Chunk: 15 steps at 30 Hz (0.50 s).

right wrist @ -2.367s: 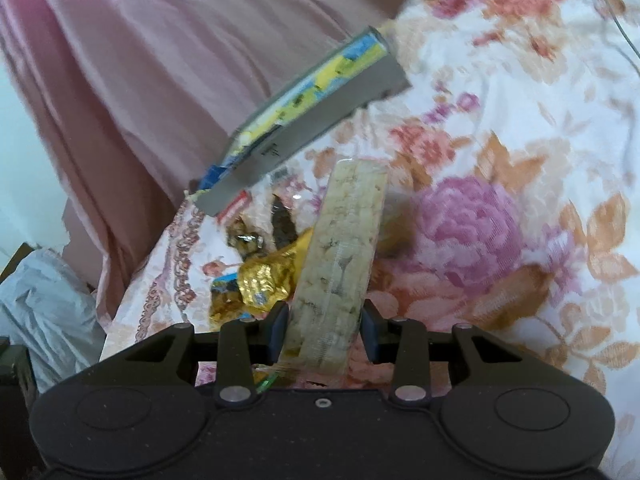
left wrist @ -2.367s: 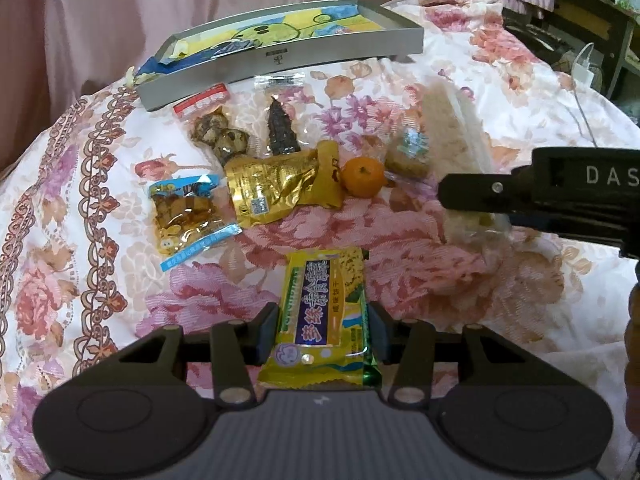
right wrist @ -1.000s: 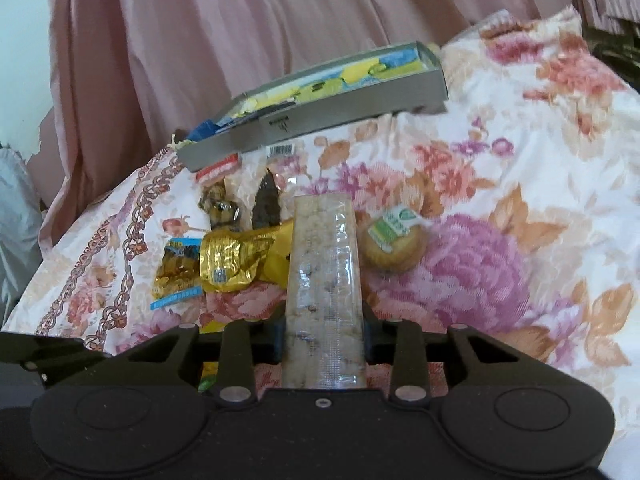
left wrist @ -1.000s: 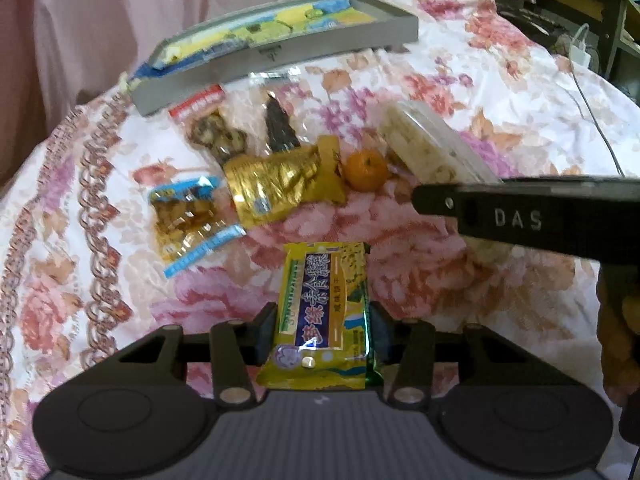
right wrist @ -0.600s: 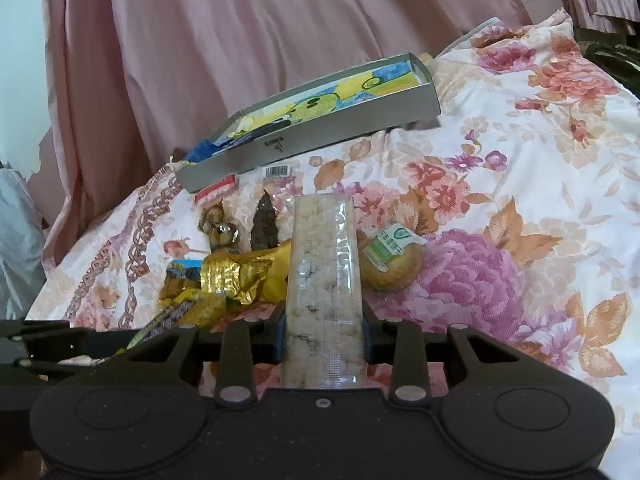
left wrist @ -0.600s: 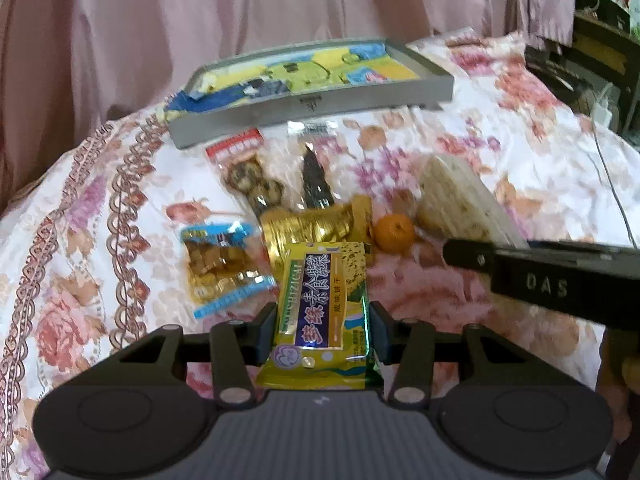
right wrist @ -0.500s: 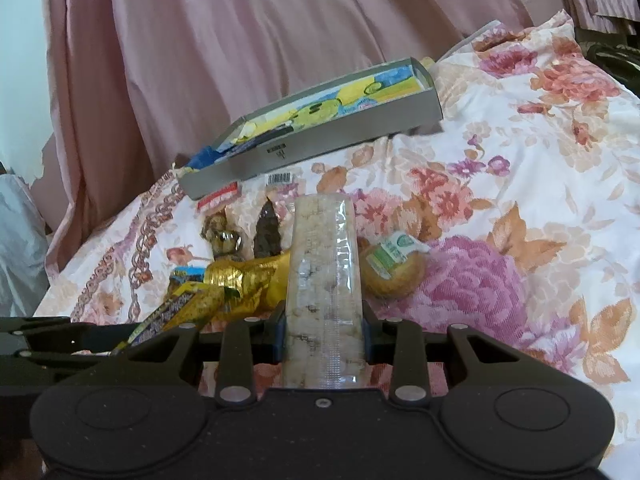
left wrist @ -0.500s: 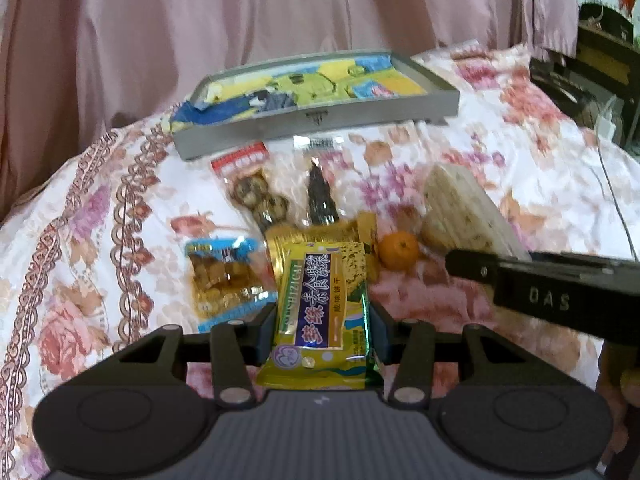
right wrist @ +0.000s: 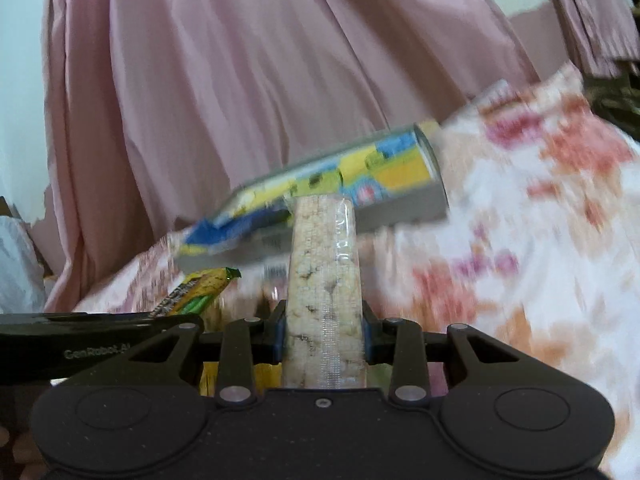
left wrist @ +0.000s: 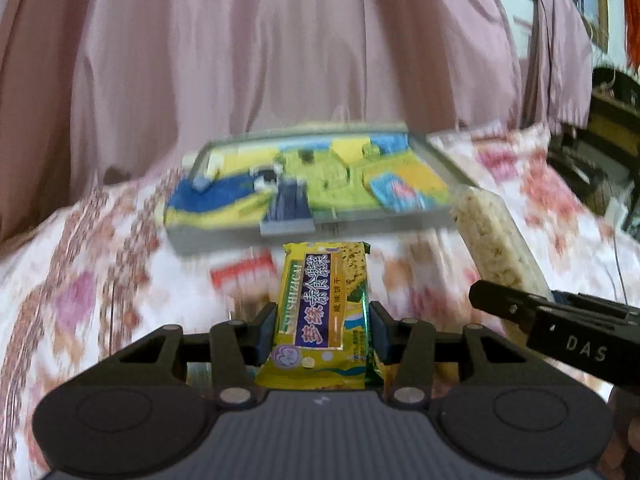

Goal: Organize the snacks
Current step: 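Lower the packet into the gray tray with the left tool while the right tool releases the bar there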

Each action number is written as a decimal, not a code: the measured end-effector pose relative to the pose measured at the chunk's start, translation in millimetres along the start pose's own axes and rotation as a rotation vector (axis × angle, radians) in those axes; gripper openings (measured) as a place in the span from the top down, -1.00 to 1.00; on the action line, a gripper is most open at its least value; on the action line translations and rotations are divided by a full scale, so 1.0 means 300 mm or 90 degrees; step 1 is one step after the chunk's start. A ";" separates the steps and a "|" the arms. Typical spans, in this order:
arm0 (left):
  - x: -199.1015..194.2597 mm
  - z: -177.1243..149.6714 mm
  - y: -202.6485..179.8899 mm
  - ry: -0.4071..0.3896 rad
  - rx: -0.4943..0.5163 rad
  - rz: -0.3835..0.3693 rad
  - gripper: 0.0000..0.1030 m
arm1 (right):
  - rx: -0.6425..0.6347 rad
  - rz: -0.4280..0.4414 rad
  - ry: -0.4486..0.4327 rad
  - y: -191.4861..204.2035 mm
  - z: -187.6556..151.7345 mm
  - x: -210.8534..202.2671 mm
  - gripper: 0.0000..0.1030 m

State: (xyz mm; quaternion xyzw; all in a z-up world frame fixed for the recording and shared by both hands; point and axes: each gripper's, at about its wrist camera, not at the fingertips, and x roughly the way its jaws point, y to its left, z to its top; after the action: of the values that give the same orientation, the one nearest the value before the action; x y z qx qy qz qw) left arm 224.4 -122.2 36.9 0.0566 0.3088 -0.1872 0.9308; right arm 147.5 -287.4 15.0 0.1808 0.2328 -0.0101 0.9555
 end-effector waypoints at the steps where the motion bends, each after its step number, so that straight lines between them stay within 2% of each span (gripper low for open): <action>1: 0.019 0.026 0.014 -0.010 -0.004 0.000 0.00 | -0.008 0.003 -0.010 0.001 0.030 0.023 0.31; 8: 0.191 0.206 0.149 -0.050 -0.071 0.018 0.00 | -0.019 0.030 -0.048 0.027 0.225 0.274 0.31; 15: 0.343 0.292 0.286 -0.042 -0.099 0.031 0.00 | -0.014 0.012 -0.002 0.061 0.307 0.496 0.31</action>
State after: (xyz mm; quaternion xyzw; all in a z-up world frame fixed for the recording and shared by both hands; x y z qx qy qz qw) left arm 381.8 -94.5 45.1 -0.0146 0.2902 -0.1420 0.9463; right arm 322.7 -293.0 30.4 0.1728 0.2300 0.0013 0.9577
